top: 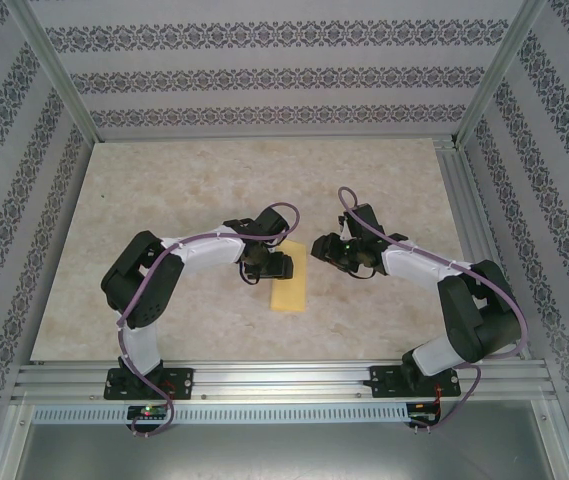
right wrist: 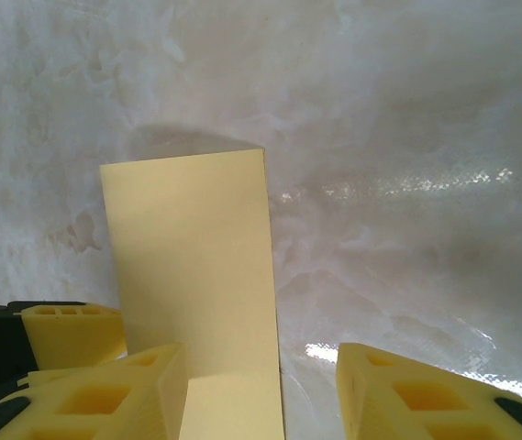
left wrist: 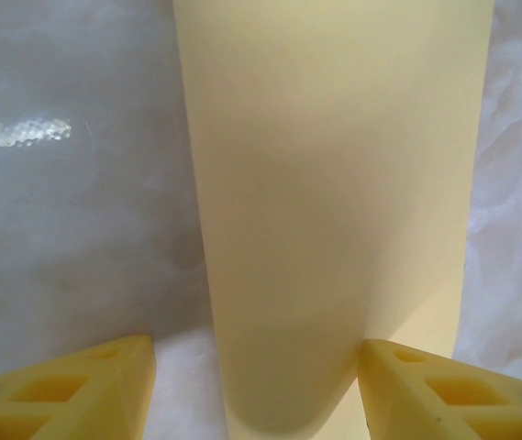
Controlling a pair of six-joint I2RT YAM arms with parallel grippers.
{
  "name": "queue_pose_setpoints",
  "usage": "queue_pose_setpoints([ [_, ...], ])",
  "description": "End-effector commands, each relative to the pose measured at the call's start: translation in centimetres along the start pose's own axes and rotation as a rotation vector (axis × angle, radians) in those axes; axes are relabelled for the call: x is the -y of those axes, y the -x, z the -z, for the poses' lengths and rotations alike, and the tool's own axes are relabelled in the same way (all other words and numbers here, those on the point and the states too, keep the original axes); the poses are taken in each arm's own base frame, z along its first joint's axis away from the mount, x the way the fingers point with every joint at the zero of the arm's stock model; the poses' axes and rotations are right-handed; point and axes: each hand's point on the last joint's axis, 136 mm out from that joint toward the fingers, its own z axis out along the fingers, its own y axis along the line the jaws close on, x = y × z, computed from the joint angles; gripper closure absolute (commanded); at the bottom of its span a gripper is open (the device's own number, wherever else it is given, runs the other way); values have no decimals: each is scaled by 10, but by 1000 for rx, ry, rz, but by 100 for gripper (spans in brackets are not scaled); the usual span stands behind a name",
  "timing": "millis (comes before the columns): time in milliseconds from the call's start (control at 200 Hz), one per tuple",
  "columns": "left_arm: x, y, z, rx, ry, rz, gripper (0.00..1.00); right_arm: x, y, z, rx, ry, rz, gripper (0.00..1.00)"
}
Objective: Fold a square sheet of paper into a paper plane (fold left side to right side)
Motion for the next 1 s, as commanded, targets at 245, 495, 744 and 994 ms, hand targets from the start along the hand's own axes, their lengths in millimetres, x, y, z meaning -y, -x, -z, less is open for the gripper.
queue_pose_setpoints([
  [245, -3, -2, -7, -10, 32, 8, 38, -6, -5, -5, -12, 15, 6, 54],
  [495, -5, -5, -7, -18, 39, -4, 40, -7, -7, -6, -15, 13, 9, 54],
  [744, -7, -7, -6, -17, 42, -4, 40, -8, -7, -7, -18, 13, 8, 54],
  [994, -9, -9, -7, -19, 46, 1, 40, -16, -10, -12, -27, 43, 4, 59],
])
